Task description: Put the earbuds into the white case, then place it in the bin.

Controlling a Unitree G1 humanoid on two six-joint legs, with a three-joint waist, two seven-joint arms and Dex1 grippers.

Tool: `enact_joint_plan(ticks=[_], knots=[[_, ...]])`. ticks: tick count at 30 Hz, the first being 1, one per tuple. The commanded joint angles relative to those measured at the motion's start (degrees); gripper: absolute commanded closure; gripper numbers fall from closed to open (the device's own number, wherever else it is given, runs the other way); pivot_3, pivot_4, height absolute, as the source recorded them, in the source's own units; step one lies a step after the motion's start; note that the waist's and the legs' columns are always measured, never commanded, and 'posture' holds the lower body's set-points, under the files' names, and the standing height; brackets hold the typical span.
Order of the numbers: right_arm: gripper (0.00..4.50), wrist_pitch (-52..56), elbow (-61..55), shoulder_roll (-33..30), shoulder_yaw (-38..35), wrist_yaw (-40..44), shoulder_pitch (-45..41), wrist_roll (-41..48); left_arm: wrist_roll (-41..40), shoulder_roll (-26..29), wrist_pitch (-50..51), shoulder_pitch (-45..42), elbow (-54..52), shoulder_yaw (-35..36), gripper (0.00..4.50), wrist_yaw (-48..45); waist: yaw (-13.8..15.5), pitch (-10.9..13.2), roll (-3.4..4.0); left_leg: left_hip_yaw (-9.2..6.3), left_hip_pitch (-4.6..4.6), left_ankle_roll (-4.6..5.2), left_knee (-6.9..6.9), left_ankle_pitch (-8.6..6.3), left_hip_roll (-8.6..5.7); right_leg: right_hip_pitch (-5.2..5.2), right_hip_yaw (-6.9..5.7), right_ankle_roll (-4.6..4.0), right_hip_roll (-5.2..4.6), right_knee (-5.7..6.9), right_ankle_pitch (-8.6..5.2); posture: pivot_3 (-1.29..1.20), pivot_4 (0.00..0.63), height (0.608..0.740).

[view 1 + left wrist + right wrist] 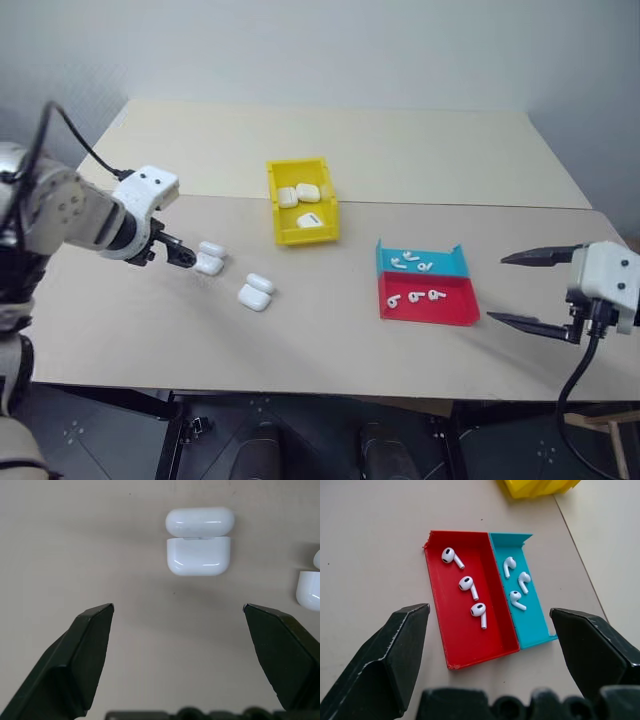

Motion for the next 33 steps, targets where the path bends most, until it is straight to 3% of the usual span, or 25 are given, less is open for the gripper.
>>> enact_joint_plan(ticks=[1, 14, 21, 33], knots=[[0.03, 0.59, -0.75, -0.18, -1.7, -0.52, 0.55, -0.13, 4.3, -2.35, 0.2, -4.72, 6.84, -3.61, 0.0, -3.84, -0.08, 0.0, 0.0, 0.0, -0.02, 0.0, 0.01, 0.0, 0.0, -0.01, 0.0, 0.0, 0.0, 0.0, 0.0, 0.0, 0.15, 0.74], [0.03, 2.61, -1.85, -0.05, -2.75, -1.61, 2.45, -0.1, 18.47, -12.69, -6.65, -9.42, 26.59, -9.96, 0.0, -15.01, -0.27, 0.0, -0.01, 0.0, -0.41, 0.0, 0.11, 0.01, -0.01, -0.45, 0.04, 0.0, 0.01, 0.16, 0.0, 0.0, 0.15, 0.74], [0.03, 3.26, -2.72, -0.07, -2.55, -2.64, 3.59, -0.74, 22.3, -13.88, -9.18, -9.81, 30.8, -12.87, 0.0, -23.13, -0.23, 0.0, -0.01, 0.0, -0.43, 0.0, 0.13, 0.01, -0.02, -0.45, 0.04, 0.01, 0.0, 0.15, 0.0, 0.0, 0.15, 0.74], [0.03, 3.74, -3.78, 0.33, -1.83, -4.32, 4.66, -2.6, 28.17, -17.07, -11.95, -8.65, 37.18, -13.68, 0.0, -29.27, -0.24, 0.0, -0.01, 0.0, -0.43, 0.0, 0.17, 0.01, -0.01, -0.45, 0.04, 0.01, 0.0, 0.19, -0.01, 0.0, 0.15, 0.74]])
